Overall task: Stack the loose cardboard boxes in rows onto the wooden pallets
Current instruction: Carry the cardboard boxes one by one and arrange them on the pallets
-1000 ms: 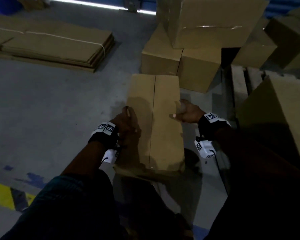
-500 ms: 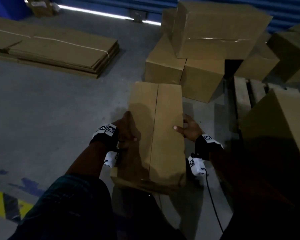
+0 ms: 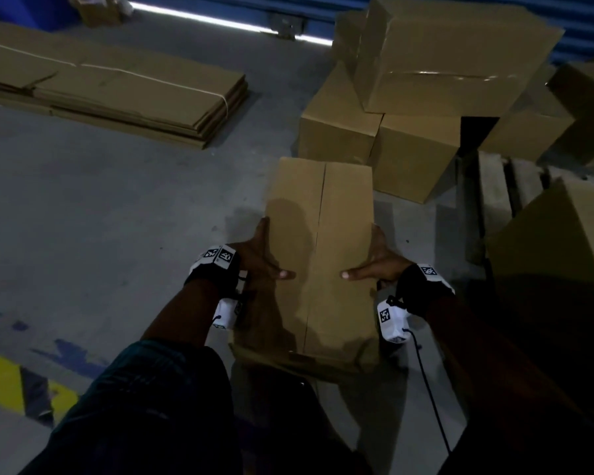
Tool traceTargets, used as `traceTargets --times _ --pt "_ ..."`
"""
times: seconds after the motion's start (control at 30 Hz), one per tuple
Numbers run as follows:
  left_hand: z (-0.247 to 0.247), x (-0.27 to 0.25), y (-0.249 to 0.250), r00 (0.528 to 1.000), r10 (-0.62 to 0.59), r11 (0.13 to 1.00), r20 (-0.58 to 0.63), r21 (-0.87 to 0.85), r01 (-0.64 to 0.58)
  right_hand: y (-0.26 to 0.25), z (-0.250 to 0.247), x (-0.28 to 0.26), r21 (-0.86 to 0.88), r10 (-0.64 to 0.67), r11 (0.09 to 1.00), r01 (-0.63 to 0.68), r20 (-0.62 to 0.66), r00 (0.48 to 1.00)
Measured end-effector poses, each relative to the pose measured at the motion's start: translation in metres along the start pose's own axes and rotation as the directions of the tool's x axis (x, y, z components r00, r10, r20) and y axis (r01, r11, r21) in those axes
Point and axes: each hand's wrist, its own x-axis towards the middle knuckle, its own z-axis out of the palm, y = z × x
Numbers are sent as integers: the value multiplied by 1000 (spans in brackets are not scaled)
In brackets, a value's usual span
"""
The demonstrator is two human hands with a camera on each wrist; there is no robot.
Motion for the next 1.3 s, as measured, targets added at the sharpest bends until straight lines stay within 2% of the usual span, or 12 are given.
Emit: traceTargets --times 0.13,0.27,0.43,0.57,0.7,0.73,0.83,1.0,1.07,1.13,1.2,1.3 --pt "1 0 -2 1000 11 1000 -16 -1 -11 -9 2 3 -128 69 989 -71 -17 997" --pt "3 -3 -7 998 24 999 -55 26 -22 -15 5 6 -106 147 984 -146 4 989" --pt "3 -64 25 992 8 996 -125 91 4 -45 -2 -32 -139 148 980 -145 5 989" --pt "-24 -127 78 985 8 999 -175 48 0 -116 -30 -91 -32 131 991 -131 -9 991" --pt "-71 -199 133 980 48 995 -191 -81 -64 -196 -56 -151 -42 141 988 -146 -95 985" --pt "-86 -222 146 978 68 991 -195 -99 -89 -222 -64 -172 -30 134 990 -138 -104 986" --pt "-116 -286 174 971 128 986 -203 -77 -147 -289 -83 -241 27 -1 1000 5 -165 986" --pt "-159 -391 224 952 242 947 -189 -169 -274 -388 -105 -354 54 3 998 12 -270 963" --pt "-172 -424 238 928 308 919 -207 -189 -347 -423 -117 -397 41 -8 999 22 -300 954" --pt "-178 -454 254 902 400 883 -163 -197 -427 -449 -128 -439 23 -13 1000 22 -329 944" --pt "-181 -473 268 869 474 844 -140 -212 -494 -463 -134 -474 -8 -37 999 37 -361 932" --pt "-176 -503 289 830 544 806 -122 -196 -558 -479 -137 -533 32 12 999 2 -434 901"
